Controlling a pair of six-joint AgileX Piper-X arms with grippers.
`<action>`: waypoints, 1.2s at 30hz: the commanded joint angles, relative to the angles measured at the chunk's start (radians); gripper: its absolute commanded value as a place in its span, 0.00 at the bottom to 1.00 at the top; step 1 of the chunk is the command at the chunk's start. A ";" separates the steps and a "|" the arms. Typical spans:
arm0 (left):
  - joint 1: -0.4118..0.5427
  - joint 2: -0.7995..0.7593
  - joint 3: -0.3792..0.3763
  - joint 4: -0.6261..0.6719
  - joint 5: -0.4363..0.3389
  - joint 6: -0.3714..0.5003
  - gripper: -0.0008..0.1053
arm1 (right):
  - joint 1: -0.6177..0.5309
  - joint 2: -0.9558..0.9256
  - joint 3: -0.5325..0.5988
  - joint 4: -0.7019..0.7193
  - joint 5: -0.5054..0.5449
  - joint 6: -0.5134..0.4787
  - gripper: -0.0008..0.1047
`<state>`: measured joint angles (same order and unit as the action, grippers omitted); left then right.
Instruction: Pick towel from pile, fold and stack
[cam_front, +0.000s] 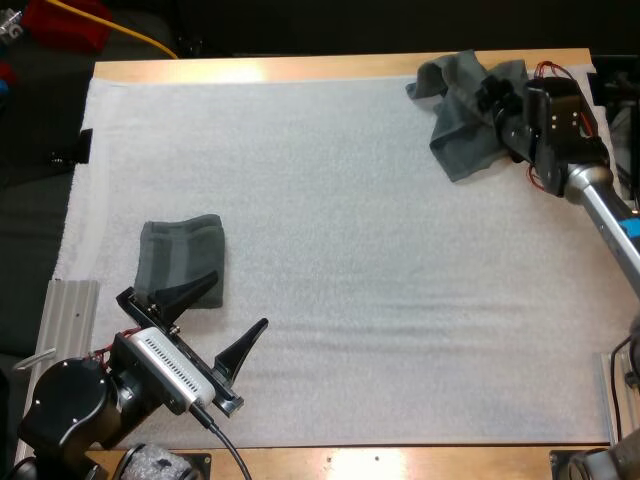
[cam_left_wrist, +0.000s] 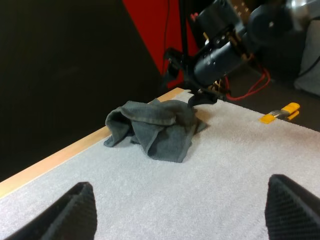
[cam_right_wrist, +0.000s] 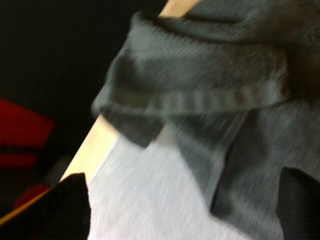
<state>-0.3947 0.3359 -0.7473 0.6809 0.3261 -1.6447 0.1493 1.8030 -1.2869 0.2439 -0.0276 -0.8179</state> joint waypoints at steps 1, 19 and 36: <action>-0.006 0.003 -0.006 -0.008 0.007 -0.010 0.64 | -0.010 0.010 -0.013 -0.011 0.011 0.032 0.70; -0.006 0.003 -0.006 0.001 0.016 -0.010 0.64 | -0.075 0.205 -0.017 -0.243 -0.068 0.151 0.70; -0.006 0.003 -0.006 0.001 0.016 -0.010 0.64 | -0.076 0.306 -0.121 -0.260 -0.128 0.154 0.70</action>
<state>-0.3947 0.3359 -0.7473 0.6850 0.3341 -1.6459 0.0792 2.1094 -1.3973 -0.0235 -0.1498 -0.6620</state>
